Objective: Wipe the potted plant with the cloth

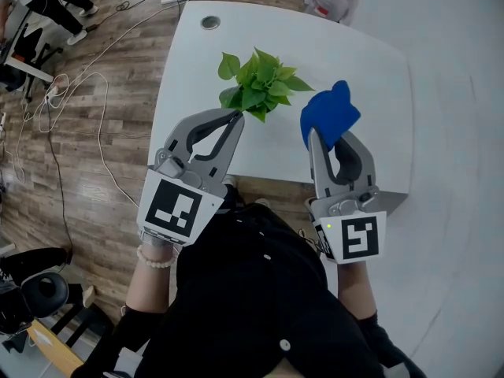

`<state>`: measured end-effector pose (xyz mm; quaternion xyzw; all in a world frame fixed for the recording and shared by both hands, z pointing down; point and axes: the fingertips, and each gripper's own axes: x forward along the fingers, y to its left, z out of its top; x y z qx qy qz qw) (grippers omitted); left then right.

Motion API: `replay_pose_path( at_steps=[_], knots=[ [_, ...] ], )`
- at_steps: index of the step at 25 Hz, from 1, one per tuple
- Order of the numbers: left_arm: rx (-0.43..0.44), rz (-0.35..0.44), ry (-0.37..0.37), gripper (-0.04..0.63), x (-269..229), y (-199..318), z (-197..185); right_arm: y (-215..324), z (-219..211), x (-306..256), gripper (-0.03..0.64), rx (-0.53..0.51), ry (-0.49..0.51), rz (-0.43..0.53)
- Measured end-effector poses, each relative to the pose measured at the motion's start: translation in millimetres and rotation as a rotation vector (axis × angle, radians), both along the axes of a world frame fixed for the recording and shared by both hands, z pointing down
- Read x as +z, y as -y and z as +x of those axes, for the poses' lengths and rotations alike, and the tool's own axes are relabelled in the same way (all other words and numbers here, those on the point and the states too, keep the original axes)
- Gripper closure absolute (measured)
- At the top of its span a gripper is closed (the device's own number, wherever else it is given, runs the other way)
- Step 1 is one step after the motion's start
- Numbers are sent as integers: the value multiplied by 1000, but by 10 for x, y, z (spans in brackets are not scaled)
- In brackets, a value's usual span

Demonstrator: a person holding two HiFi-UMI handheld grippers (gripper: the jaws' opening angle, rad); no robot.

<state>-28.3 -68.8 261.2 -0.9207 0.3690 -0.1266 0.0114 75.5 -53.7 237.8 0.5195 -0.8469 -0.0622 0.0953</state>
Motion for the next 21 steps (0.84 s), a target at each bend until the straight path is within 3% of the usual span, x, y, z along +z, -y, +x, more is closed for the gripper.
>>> replay_pose_path(
  at_steps=[21],
  knots=[
    [17, -9, -7, 581, -8, 22, 63, 21, -24, 26, 532, -11, -2, -21]
  ],
)
